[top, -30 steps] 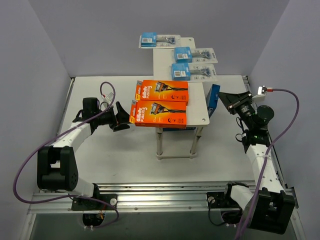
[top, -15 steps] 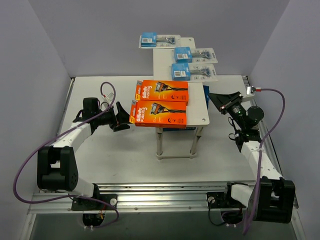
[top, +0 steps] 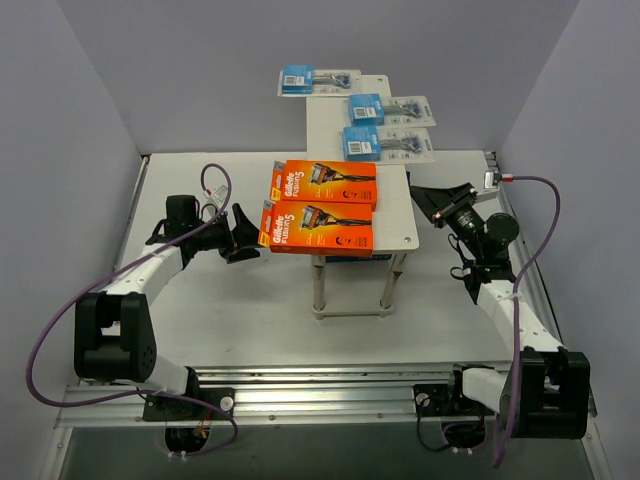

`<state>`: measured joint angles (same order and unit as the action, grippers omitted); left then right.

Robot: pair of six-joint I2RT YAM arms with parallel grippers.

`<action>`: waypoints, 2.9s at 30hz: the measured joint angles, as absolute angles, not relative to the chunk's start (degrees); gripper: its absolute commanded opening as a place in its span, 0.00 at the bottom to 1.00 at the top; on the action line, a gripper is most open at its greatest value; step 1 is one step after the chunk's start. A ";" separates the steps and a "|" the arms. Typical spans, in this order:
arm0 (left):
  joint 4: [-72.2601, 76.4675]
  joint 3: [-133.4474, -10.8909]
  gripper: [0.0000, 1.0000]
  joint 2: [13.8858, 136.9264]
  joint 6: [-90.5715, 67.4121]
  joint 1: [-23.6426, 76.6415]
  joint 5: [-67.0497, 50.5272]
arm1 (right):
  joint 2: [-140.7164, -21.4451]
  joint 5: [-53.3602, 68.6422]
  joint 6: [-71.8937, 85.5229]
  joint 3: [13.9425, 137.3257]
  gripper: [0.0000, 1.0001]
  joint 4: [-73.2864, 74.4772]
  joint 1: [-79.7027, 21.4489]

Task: Place and organize the shaving razors onto the shelf

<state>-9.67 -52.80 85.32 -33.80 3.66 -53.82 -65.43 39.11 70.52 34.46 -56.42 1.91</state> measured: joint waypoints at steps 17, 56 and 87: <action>-10.13 -52.82 0.94 85.32 -33.47 3.73 -53.80 | -66.65 38.44 74.98 32.38 0.00 -61.93 1.80; -11.84 -52.86 0.94 87.66 -32.16 5.80 -52.23 | -58.06 33.61 48.73 31.97 0.00 -20.34 12.67; -11.38 -65.30 0.94 99.63 -38.63 0.45 -43.07 | -53.65 38.63 42.19 33.08 0.00 -8.08 12.56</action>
<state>-11.38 -65.30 99.63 -38.63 0.45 -43.07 -53.65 38.63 42.19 33.08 -8.08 12.56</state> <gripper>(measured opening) 0.940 0.005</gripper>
